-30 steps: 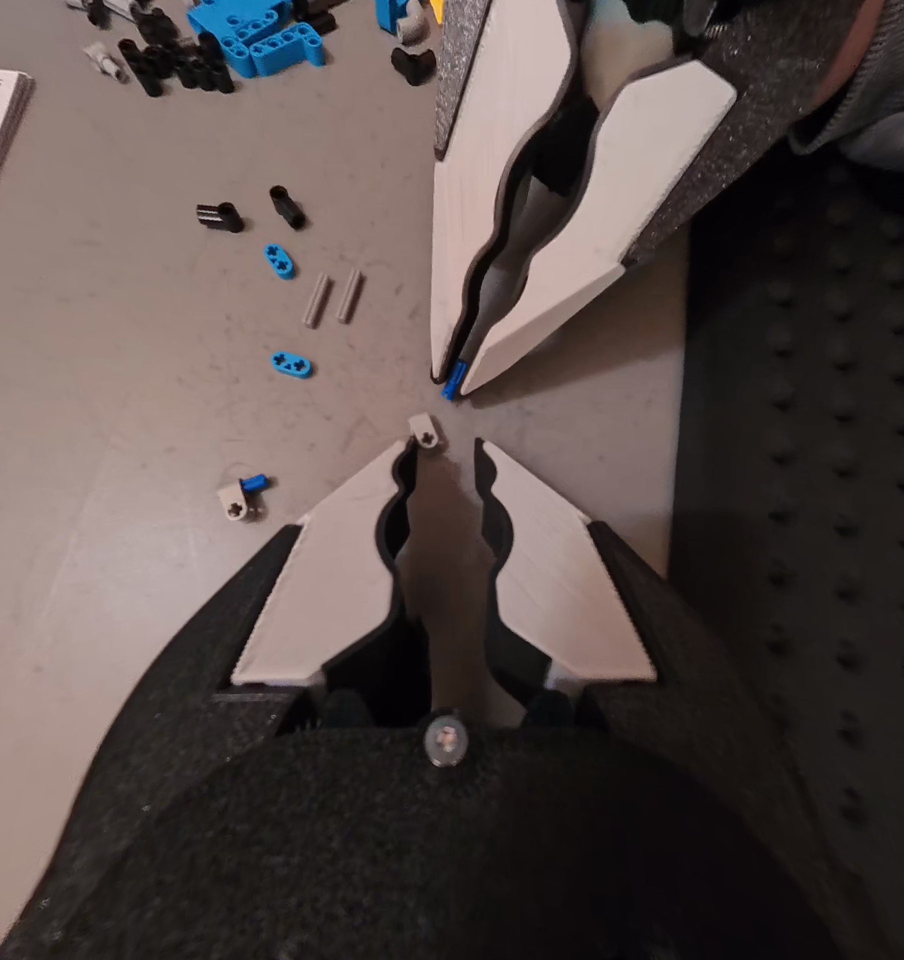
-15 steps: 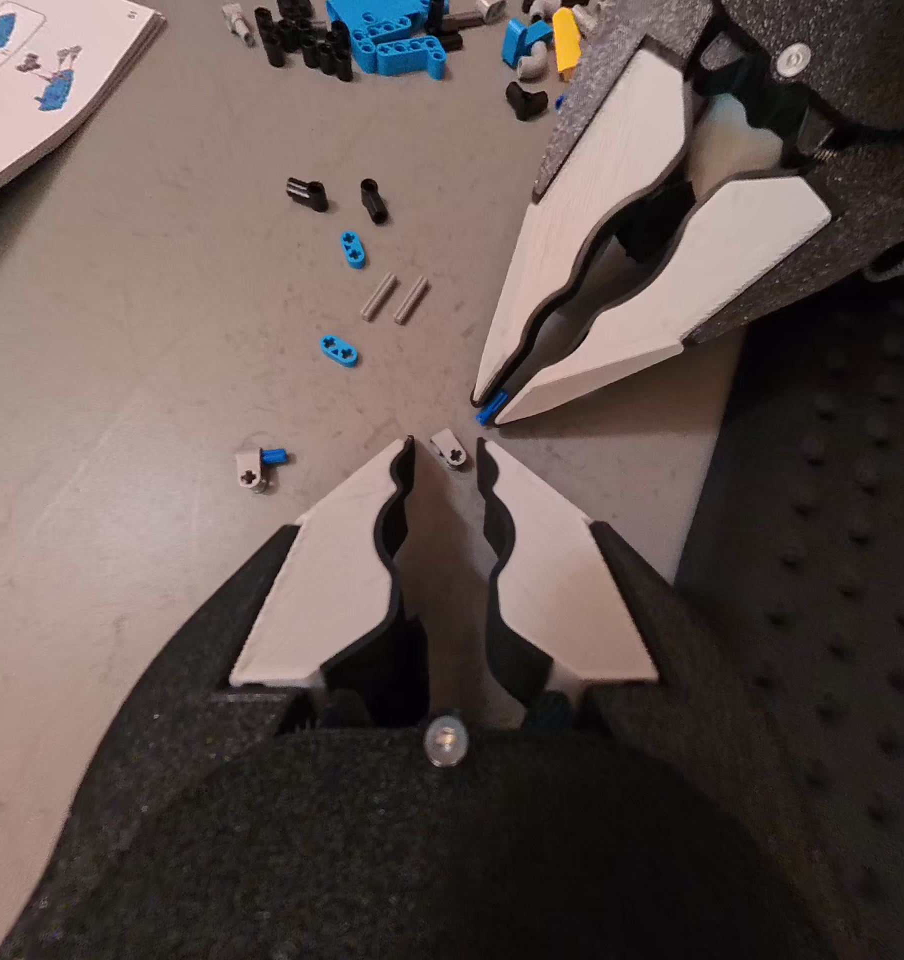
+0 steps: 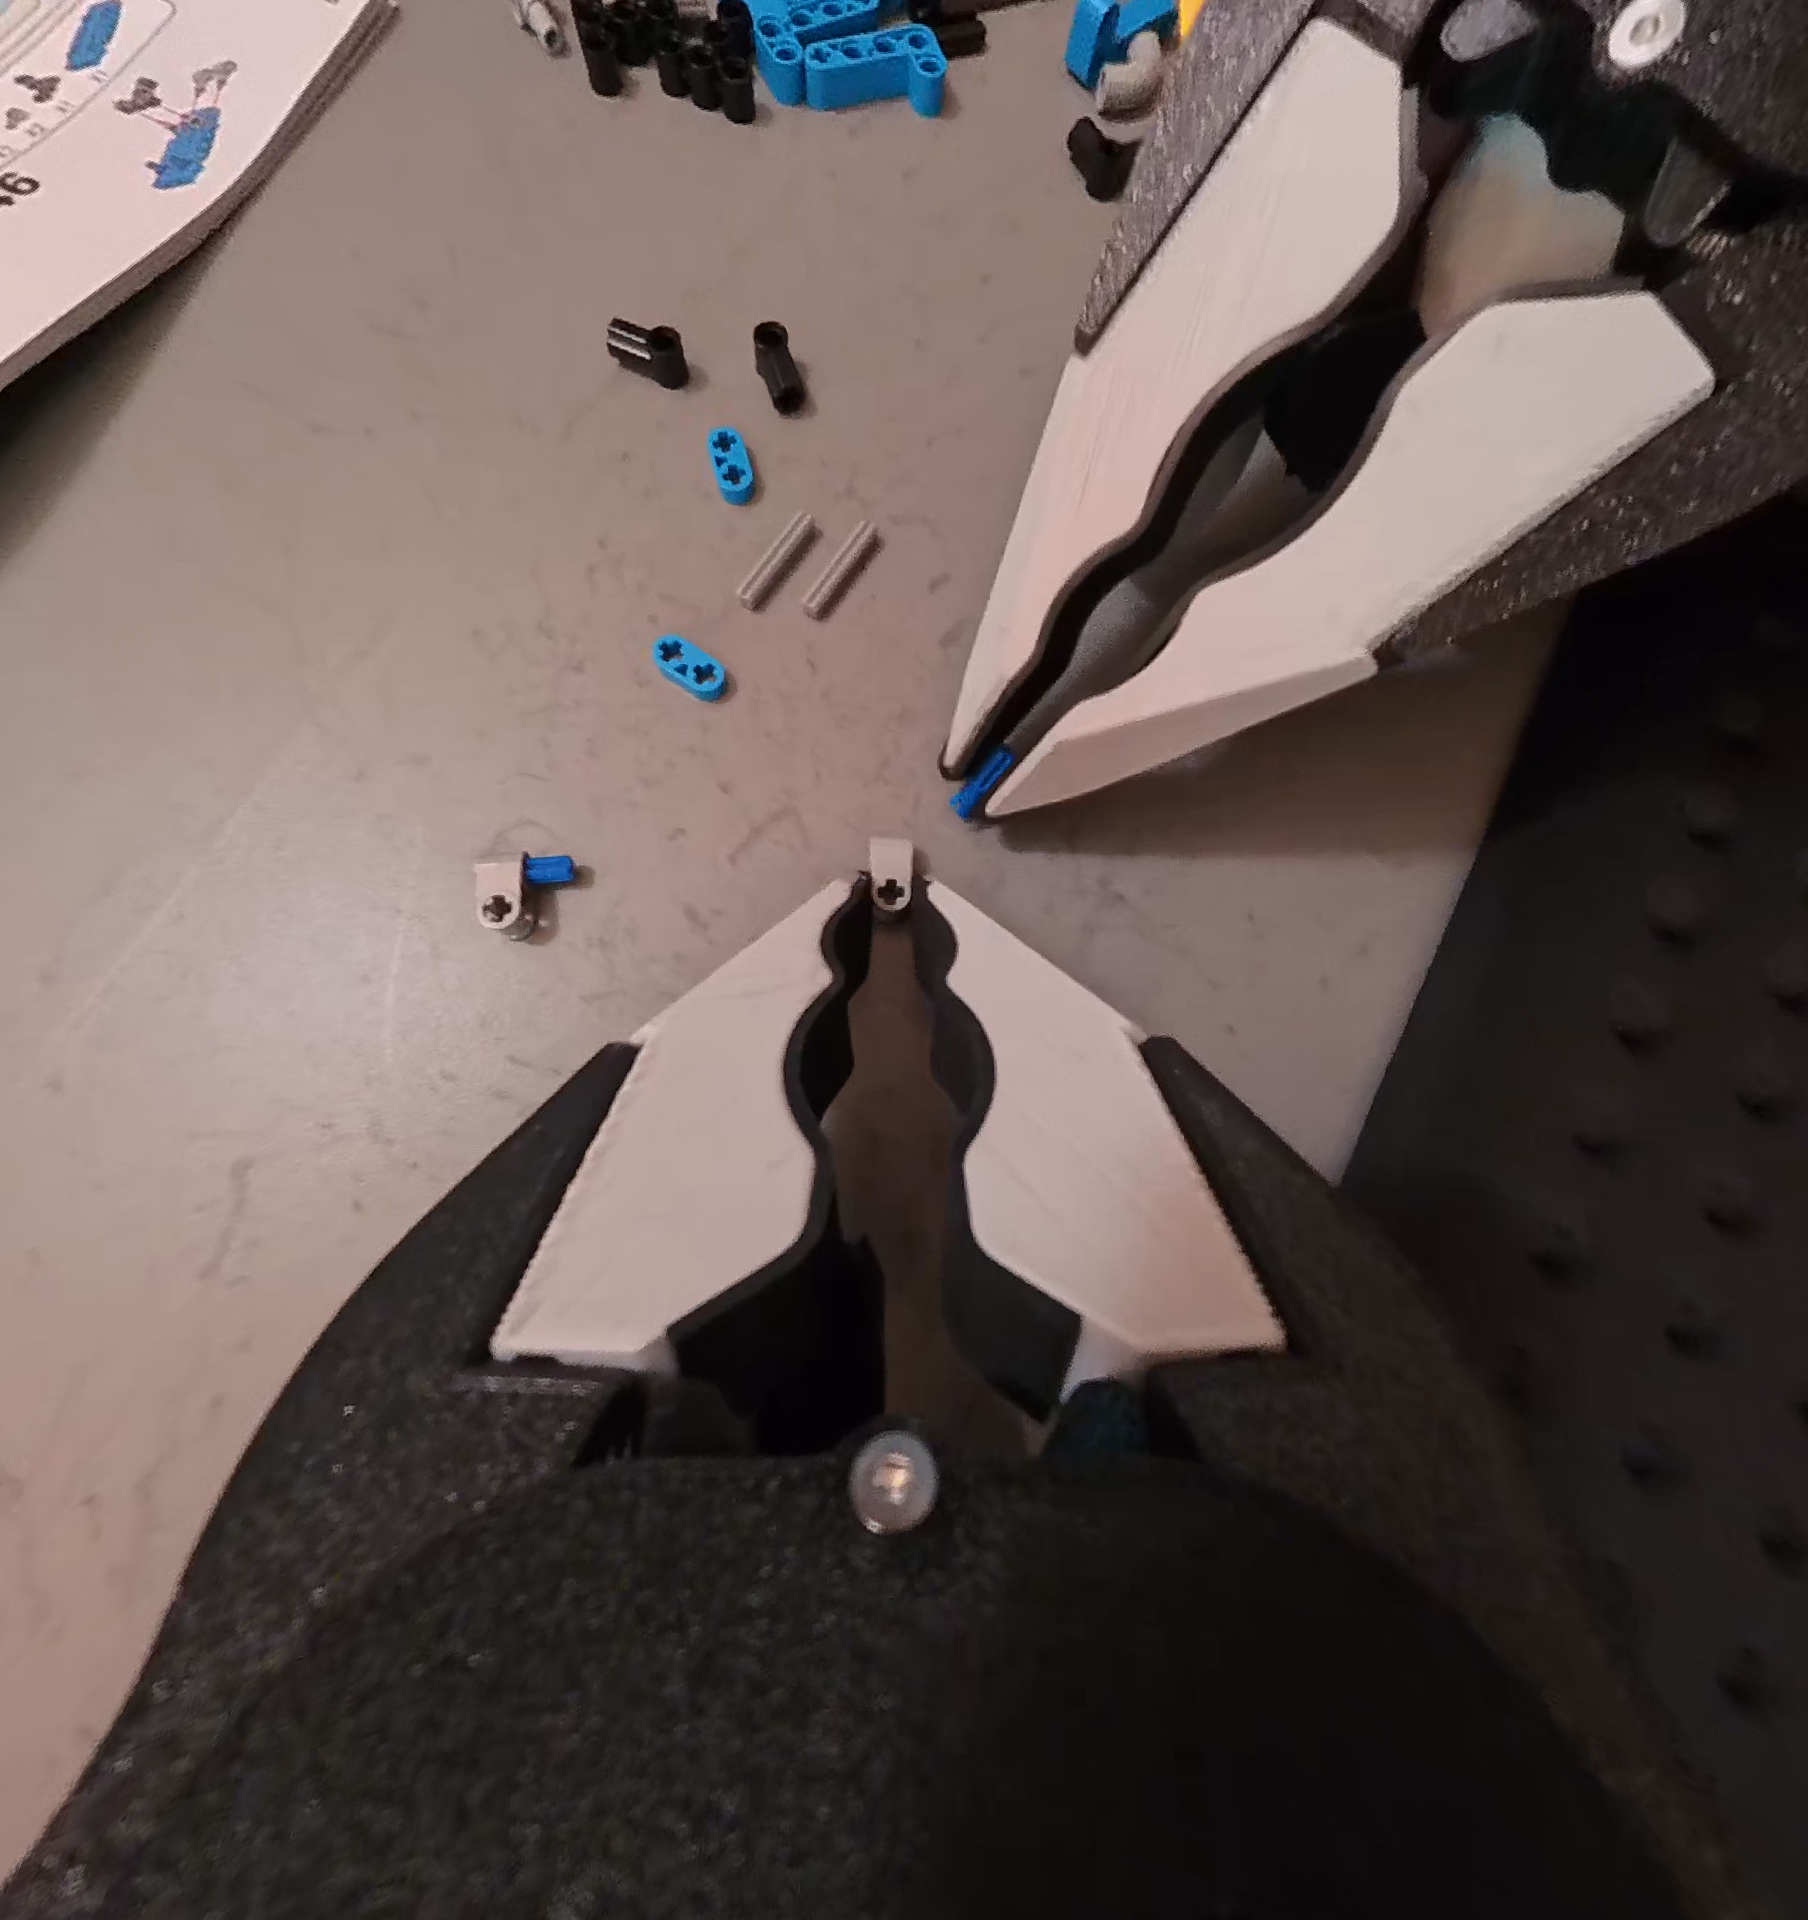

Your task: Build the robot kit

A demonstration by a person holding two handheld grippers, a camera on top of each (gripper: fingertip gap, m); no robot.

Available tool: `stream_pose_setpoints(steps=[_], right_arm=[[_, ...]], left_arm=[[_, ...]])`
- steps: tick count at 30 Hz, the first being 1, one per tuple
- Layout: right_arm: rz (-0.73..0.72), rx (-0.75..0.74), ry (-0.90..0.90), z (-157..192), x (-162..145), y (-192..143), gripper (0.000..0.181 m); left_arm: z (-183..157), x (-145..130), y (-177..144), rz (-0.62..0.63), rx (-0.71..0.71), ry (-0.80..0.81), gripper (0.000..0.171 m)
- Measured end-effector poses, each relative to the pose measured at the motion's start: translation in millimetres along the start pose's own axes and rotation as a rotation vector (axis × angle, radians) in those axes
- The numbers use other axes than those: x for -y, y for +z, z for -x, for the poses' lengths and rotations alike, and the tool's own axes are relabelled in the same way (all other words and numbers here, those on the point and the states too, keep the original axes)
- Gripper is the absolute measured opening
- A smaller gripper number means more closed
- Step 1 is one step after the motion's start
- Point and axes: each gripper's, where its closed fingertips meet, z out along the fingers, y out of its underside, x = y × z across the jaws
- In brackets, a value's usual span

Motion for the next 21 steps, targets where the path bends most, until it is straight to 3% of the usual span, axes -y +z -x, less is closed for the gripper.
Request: stream_pose_setpoints(steps=[7,14,21], right_arm=[[-0.258,-0.093,-0.053,-6,43,-35,0.004],[-0.141,-0.196,-0.225,-3,32,-23,0.005],[-0.128,-0.27,-0.379,-2,33,-21,0.004]], left_arm=[[-7,32,-16,-0.233,-0.265,-0.37,0.005],[-7,36,-21,-0.275,-0.418,-0.515,0.005],[-9,33,-19,-0.251,-0.437,-0.526,0.005]])
